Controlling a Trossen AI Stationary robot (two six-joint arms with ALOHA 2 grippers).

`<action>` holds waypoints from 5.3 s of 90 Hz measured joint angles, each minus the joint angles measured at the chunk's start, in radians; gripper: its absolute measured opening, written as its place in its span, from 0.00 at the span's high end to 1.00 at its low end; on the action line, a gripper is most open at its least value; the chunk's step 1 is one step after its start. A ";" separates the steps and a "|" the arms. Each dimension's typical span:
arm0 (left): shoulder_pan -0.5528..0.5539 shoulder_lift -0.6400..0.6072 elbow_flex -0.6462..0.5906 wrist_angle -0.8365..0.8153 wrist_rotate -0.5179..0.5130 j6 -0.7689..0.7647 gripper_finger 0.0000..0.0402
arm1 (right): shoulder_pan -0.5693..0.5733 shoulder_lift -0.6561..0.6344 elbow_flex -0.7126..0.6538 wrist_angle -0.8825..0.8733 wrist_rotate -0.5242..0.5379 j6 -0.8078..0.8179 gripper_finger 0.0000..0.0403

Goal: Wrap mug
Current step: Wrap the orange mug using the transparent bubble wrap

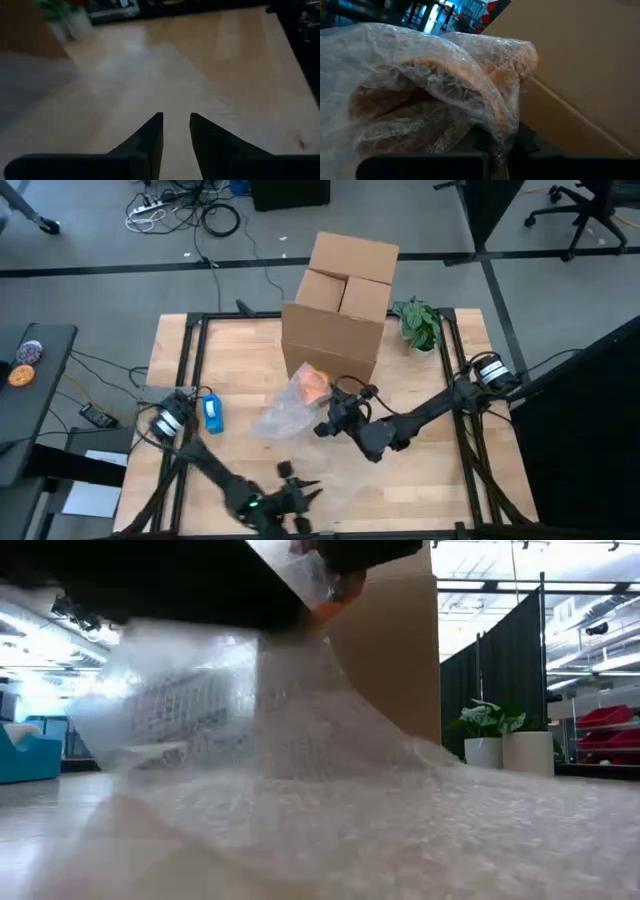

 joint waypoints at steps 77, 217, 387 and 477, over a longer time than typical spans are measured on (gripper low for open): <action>-0.291 -0.385 0.054 -0.090 -0.548 0.529 0.80 | 0.062 0.068 -0.083 -0.335 -0.381 0.613 1.00; -0.156 -0.315 -0.468 -0.014 0.206 -0.670 0.80 | 0.444 -0.236 -0.331 -1.086 -0.443 1.369 1.00; -0.073 -0.428 -0.194 -0.778 0.066 -0.513 0.80 | 0.258 0.560 0.307 -0.022 -0.103 0.237 1.00; -0.014 -0.436 0.058 -1.032 0.298 0.037 0.67 | 0.250 0.602 0.391 -0.150 -0.296 0.231 0.94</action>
